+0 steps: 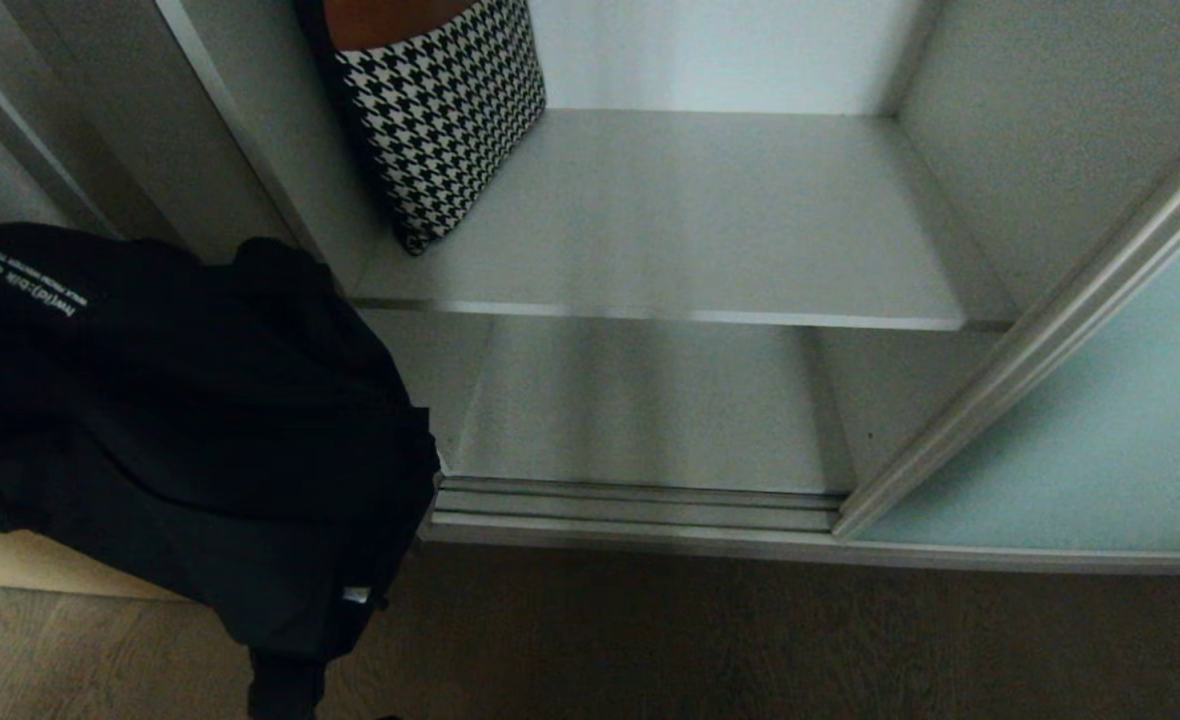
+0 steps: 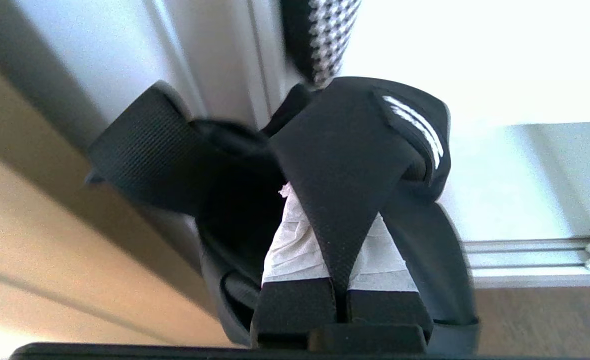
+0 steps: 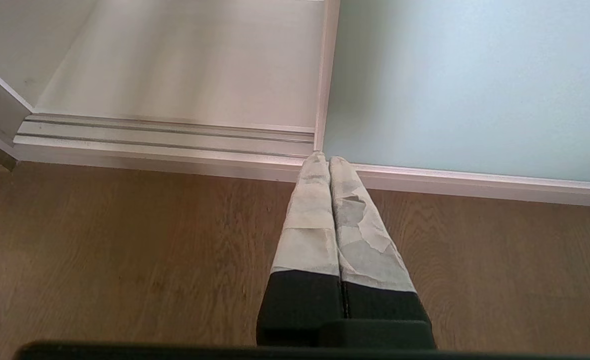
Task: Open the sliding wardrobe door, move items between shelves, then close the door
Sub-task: Place the bag on the higher shelf
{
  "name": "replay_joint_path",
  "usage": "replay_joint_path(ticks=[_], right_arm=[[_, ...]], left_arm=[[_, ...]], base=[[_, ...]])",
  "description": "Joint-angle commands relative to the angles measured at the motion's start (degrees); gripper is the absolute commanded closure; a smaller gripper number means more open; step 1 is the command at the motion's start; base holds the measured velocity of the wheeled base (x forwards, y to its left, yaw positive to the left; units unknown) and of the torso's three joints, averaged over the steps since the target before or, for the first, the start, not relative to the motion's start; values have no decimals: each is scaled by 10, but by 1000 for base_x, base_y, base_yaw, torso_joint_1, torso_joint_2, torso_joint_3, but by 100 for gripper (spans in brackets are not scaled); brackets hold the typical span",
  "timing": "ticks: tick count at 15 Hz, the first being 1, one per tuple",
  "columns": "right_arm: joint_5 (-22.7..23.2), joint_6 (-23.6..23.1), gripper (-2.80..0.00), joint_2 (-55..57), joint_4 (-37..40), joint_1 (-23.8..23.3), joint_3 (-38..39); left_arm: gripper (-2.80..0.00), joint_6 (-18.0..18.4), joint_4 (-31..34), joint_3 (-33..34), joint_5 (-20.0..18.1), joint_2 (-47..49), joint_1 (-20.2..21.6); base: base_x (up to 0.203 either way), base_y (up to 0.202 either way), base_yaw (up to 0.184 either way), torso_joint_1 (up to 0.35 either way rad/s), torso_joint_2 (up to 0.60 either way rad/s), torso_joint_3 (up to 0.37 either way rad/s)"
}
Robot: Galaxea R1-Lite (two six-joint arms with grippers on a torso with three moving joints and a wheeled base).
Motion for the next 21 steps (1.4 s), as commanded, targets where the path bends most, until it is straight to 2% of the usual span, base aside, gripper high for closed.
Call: replay_joint_path(ticks=[1, 7, 8, 11, 15, 17, 21], right_arm=[[0, -1, 0, 0, 0, 0, 0], [0, 0, 0, 0, 0, 0, 0], [0, 0, 0, 0, 0, 0, 0], [0, 0, 0, 0, 0, 0, 0], [0, 0, 0, -1, 0, 0, 0], [0, 0, 0, 0, 0, 0, 0], [0, 0, 0, 0, 0, 0, 0]], left_arm=[[0, 10, 0, -27, -22, 3, 0], [0, 13, 23, -114, -39, 35, -8], [0, 31, 48, -129, -55, 37, -20], [0, 72, 53, -145, -84, 41, -33], [0, 61, 53, -218, -84, 85, -34], [0, 58, 52, -230, -84, 94, -35], [0, 58, 54, -279, -84, 127, -61]], base=[[0, 0, 0, 0, 0, 0], [0, 0, 0, 0, 0, 0], [0, 0, 0, 0, 0, 0], [0, 0, 0, 0, 0, 0], [0, 0, 0, 0, 0, 0], [0, 0, 0, 0, 0, 0], [0, 0, 0, 0, 0, 0]])
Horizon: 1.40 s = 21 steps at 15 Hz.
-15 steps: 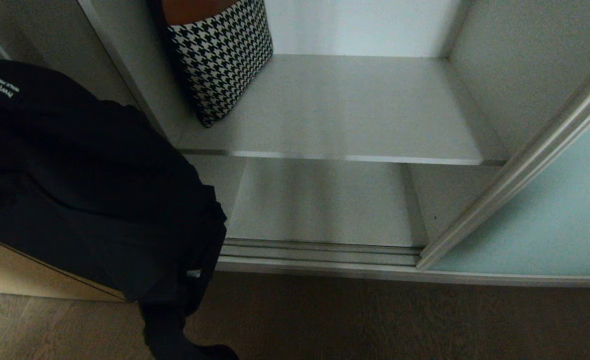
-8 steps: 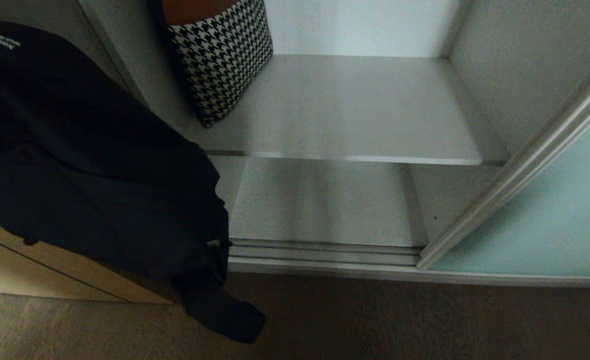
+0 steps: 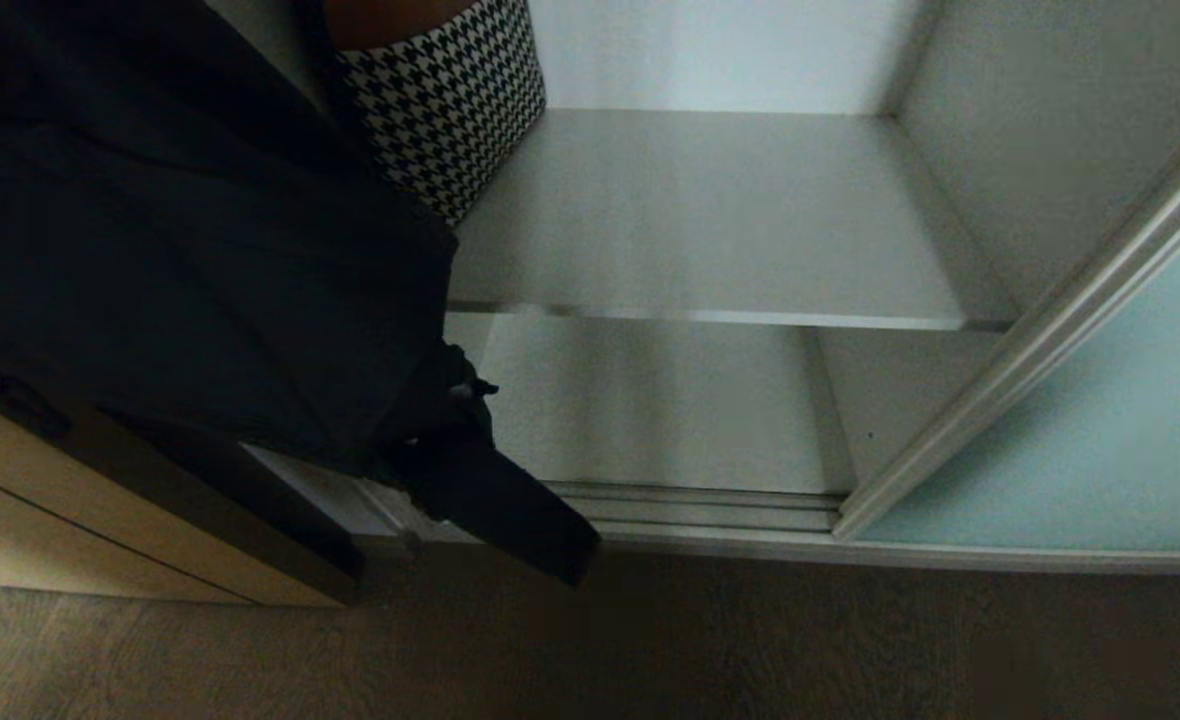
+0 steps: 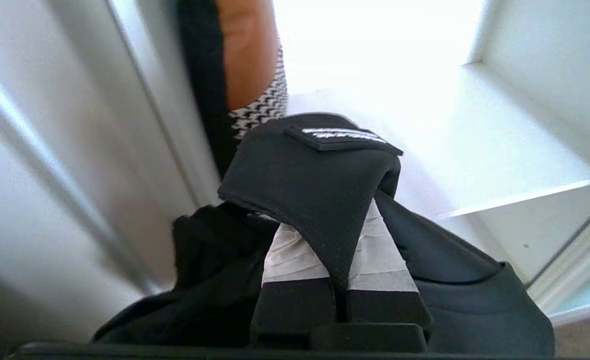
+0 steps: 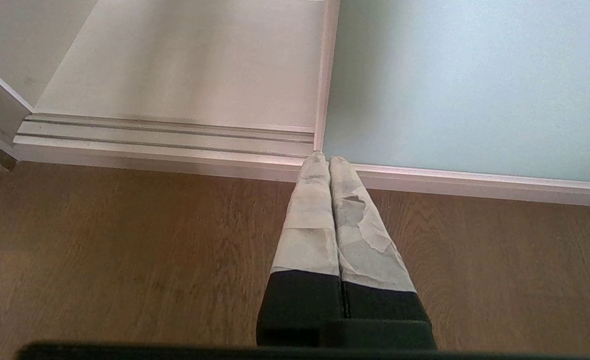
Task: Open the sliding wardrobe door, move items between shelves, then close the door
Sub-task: Place the bag on the higher shelf
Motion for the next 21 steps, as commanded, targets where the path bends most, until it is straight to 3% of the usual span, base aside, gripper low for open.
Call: replay_joint_path(ticks=[1, 9, 13, 19, 21], right_arm=[[0, -1, 0, 0, -1, 0, 0], [0, 0, 0, 0, -1, 0, 0], [0, 0, 0, 0, -1, 0, 0], [0, 0, 0, 0, -1, 0, 0], [0, 0, 0, 0, -1, 0, 0]], left_arm=[[0, 0, -1, -48, 1, 47, -20], [0, -14, -3, -191, 8, 182, -104], [0, -14, -4, -267, 31, 264, -144], [0, -18, -16, -415, 40, 421, -151], [0, -19, -40, -432, 41, 457, -151]], base=[[0, 0, 0, 0, 0, 0], [0, 0, 0, 0, 0, 0], [0, 0, 0, 0, 0, 0], [0, 0, 0, 0, 0, 0], [0, 0, 0, 0, 0, 0]])
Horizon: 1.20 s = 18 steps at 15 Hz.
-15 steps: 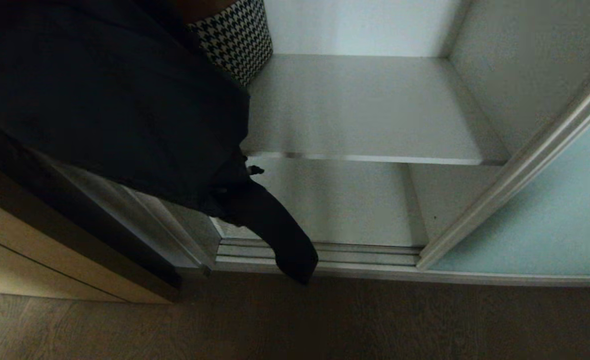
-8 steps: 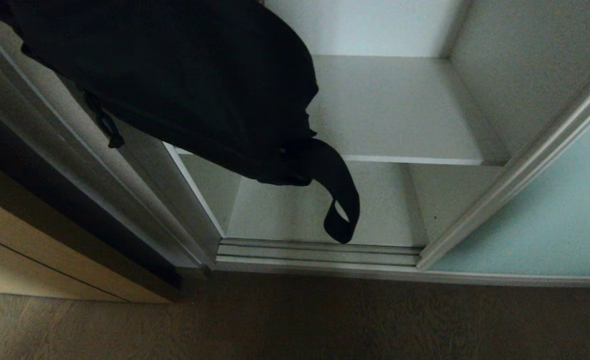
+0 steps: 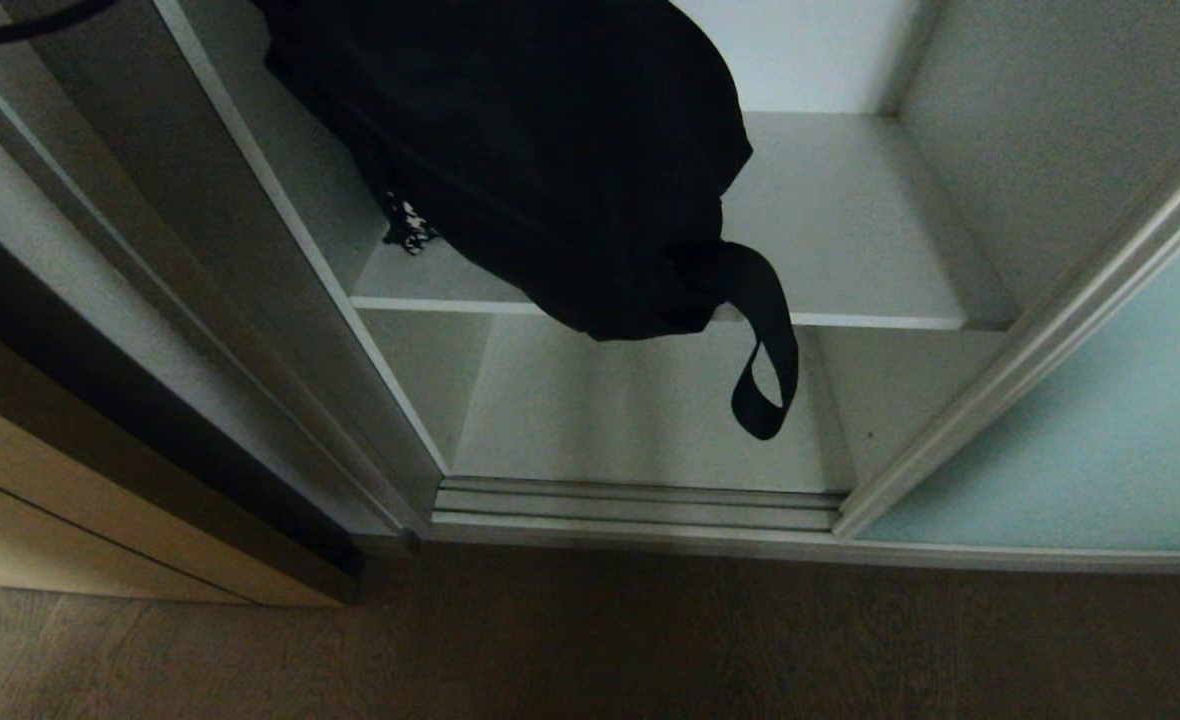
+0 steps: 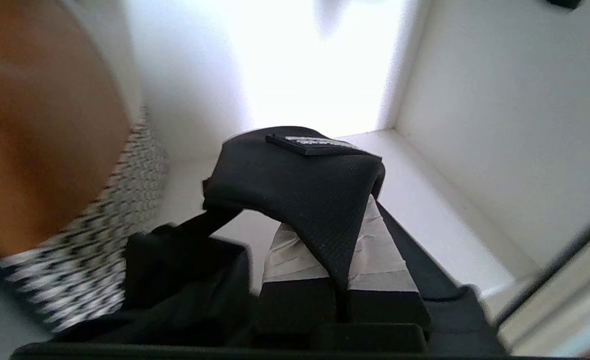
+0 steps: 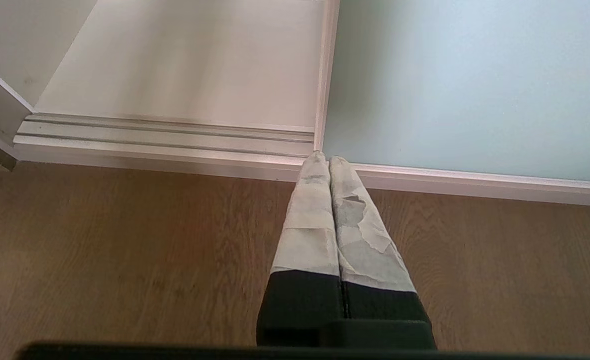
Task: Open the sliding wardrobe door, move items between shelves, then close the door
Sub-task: Place the bag on the higher shelf
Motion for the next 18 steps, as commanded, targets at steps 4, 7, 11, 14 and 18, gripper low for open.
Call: replay_joint_path(ticks=[4, 7, 11, 14, 18], right_arm=[[0, 0, 0, 0, 0, 0, 0], [0, 0, 0, 0, 0, 0, 0], [0, 0, 0, -1, 0, 0, 0], [0, 0, 0, 0, 0, 0, 0], [0, 0, 0, 0, 0, 0, 0]], left_arm=[[0, -23, -82, -7, 42, 76, 2], [0, -26, -82, 0, 42, 74, 4], [0, -26, -90, 18, 42, 64, 5], [0, -26, -98, 20, 42, 68, 5], [0, -27, -100, 32, 42, 76, 8]], base=[[0, 0, 0, 0, 0, 0], [0, 0, 0, 0, 0, 0], [0, 0, 0, 0, 0, 0], [0, 0, 0, 0, 0, 0], [0, 0, 0, 0, 0, 0]])
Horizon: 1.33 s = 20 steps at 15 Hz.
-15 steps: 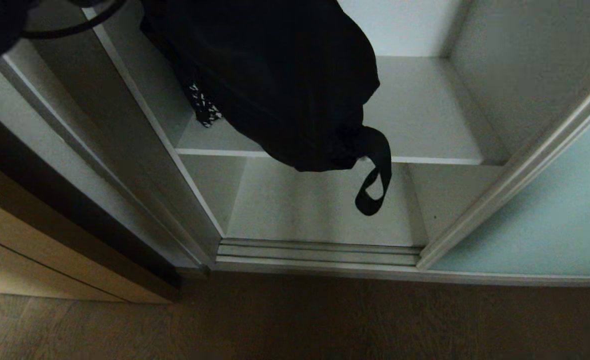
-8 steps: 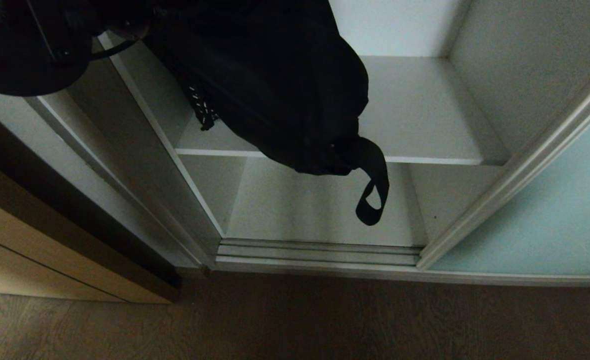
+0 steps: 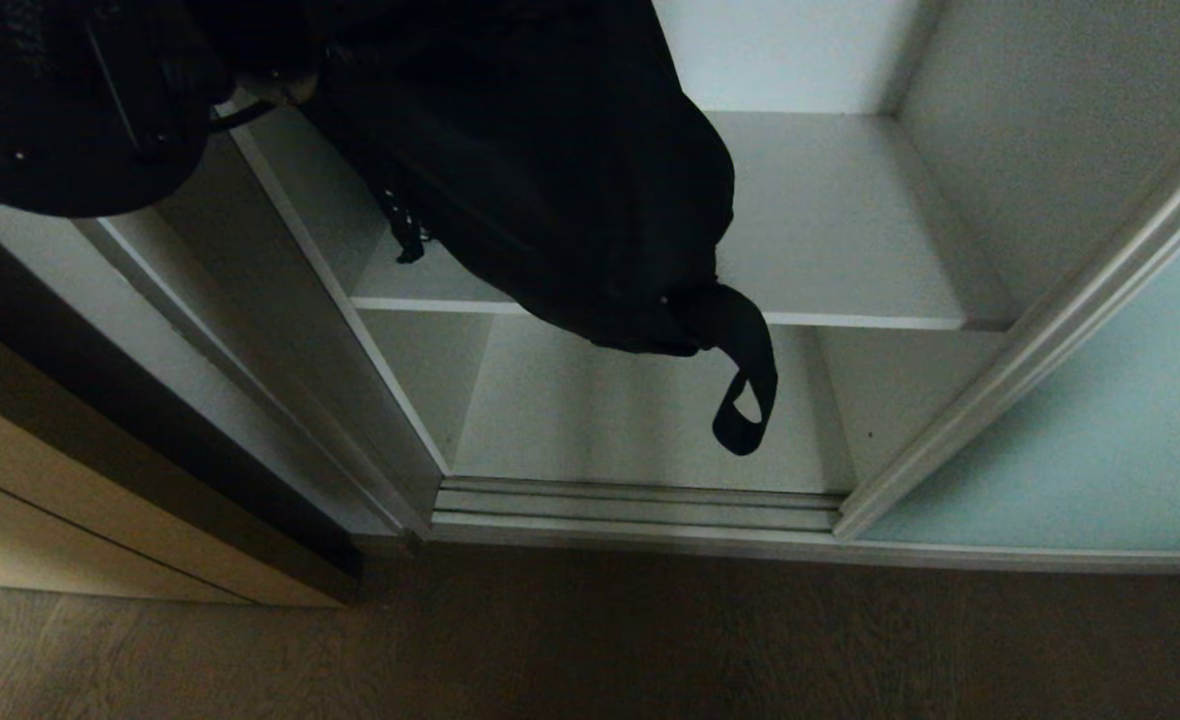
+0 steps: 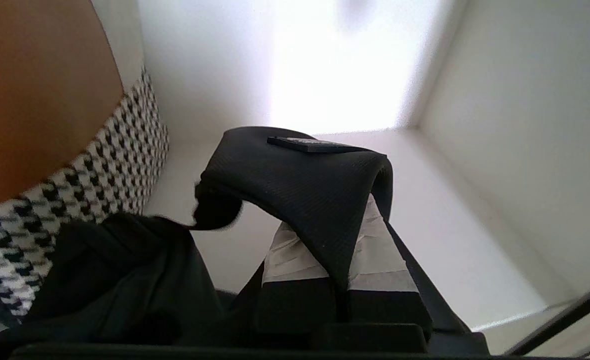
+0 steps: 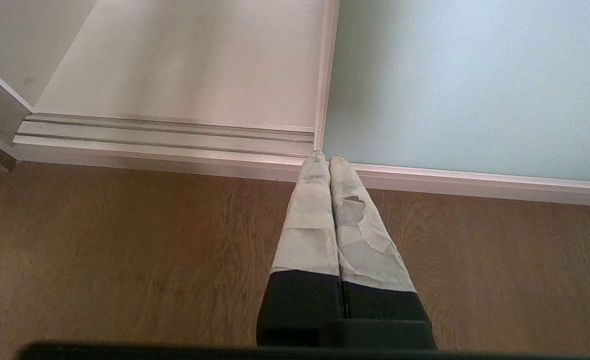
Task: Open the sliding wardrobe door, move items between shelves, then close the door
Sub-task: Place the bag on the higher shelf
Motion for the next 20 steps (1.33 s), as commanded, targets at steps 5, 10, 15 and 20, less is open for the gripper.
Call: replay_joint_path(ticks=[5, 10, 15, 20], right_arm=[[0, 0, 0, 0, 0, 0, 0], [0, 0, 0, 0, 0, 0, 0], [0, 0, 0, -1, 0, 0, 0], [0, 0, 0, 0, 0, 0, 0]], left_arm=[[0, 0, -11, 8, 1, -1, 1], [0, 0, -11, 8, 1, -3, 0], [0, 0, -11, 10, 0, -1, 0], [0, -7, -13, 17, 0, 12, 0]], base=[[13, 0, 1, -1, 1, 1], [188, 0, 0, 4, 4, 2], [195, 0, 1, -1, 4, 1], [126, 0, 4, 6, 2, 0]])
